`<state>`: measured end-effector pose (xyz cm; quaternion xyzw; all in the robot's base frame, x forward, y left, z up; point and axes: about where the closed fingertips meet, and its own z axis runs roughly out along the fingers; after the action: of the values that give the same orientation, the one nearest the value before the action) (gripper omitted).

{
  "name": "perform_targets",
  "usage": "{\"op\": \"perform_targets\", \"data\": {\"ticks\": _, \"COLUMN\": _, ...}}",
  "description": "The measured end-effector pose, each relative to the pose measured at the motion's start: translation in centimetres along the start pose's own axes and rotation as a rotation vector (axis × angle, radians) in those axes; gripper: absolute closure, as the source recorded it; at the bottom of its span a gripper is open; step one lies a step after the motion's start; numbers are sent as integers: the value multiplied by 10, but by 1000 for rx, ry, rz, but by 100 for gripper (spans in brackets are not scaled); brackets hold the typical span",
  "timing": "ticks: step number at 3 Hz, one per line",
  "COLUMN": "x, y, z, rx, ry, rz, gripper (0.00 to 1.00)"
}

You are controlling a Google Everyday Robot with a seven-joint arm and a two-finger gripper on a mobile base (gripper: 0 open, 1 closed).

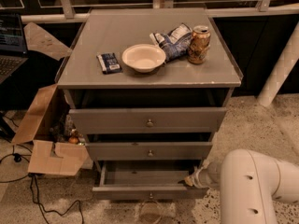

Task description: Open bottom drawer

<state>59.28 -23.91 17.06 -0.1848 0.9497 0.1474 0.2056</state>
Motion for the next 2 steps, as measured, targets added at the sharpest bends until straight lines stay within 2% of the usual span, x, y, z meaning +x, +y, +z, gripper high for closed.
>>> {"op": "perform_targets", "data": {"ticks": 2, "x": 33, "y": 18, "z": -15, "rx": -136, "ry": 65, "rz": -103, "gripper": 100}}
